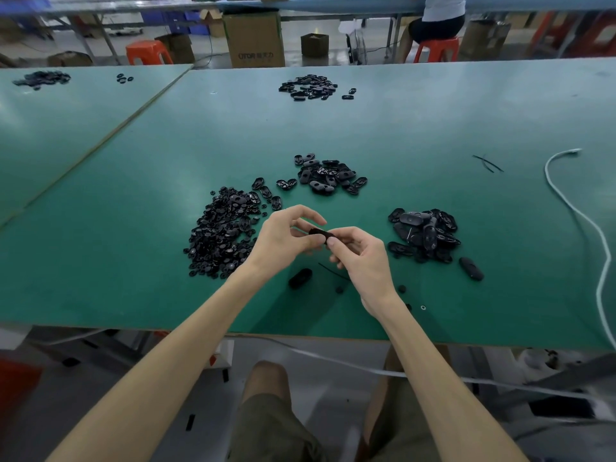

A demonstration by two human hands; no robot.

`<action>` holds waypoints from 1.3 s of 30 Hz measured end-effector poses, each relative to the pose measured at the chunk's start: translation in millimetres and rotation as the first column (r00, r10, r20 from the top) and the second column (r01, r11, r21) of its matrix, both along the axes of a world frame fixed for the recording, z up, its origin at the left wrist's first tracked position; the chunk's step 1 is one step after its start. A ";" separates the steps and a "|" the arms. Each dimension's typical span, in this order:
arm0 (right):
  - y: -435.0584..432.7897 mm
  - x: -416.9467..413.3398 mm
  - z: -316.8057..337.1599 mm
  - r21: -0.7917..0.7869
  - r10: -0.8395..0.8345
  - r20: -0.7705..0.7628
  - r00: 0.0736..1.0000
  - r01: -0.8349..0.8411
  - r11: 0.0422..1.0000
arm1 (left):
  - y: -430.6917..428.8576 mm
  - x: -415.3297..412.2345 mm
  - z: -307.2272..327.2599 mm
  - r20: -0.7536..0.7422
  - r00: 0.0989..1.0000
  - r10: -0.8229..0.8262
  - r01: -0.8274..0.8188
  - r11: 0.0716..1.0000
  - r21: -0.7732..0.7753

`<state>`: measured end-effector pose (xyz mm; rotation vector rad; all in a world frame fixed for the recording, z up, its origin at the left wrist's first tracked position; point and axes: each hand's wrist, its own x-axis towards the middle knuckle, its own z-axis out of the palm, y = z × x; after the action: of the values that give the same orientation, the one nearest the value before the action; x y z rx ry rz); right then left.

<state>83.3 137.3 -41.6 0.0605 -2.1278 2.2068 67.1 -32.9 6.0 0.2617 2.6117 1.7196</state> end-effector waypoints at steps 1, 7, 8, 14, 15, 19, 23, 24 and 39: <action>0.3 0.1 0.0 0.000 0.000 -0.001 1.000 0.000 1.000 | -0.6 -0.5 0.1 0.014 1.000 -0.004 0.004 1.000 0.002; 1.4 0.9 0.1 -0.001 0.009 -0.006 1.000 -0.009 1.000 | -6.4 -4.1 3.5 0.098 0.994 -0.052 0.045 0.996 0.081; 1.6 1.0 -0.1 0.000 0.008 -0.006 1.000 -0.008 1.000 | -6.4 -4.3 3.8 0.111 0.992 -0.064 0.055 0.995 0.088; 1.3 1.9 0.1 0.003 0.004 -0.003 1.000 -0.004 1.000 | -8.6 -4.5 7.3 0.135 0.986 -0.101 0.088 0.991 0.101; 1.4 1.8 0.4 0.005 0.004 -0.002 1.000 -0.004 1.000 | -8.6 -4.2 8.1 0.133 0.986 -0.105 0.092 0.991 0.096; 0.9 1.8 1.4 0.003 0.003 0.013 1.000 -0.003 1.000 | -8.4 -3.2 9.3 0.113 0.988 -0.105 0.100 0.994 0.049; 0.7 1.9 0.6 0.002 0.005 0.025 1.000 -0.005 1.000 | -6.8 -3.3 7.6 0.006 0.994 -0.111 0.111 0.985 -0.134; 0.6 1.9 0.7 -0.003 0.004 0.027 1.000 -0.004 1.000 | -6.2 -3.2 7.3 -0.009 0.994 -0.108 0.105 0.981 -0.161; 1.8 0.4 0.0 -0.051 -0.023 0.025 0.999 0.024 0.998 | -10.3 2.0 3.9 0.182 0.971 -0.153 0.097 0.954 0.284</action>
<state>83.7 139.2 -41.6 0.0057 -2.0717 2.2589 69.0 -43.2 9.9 0.2340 2.1675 1.9460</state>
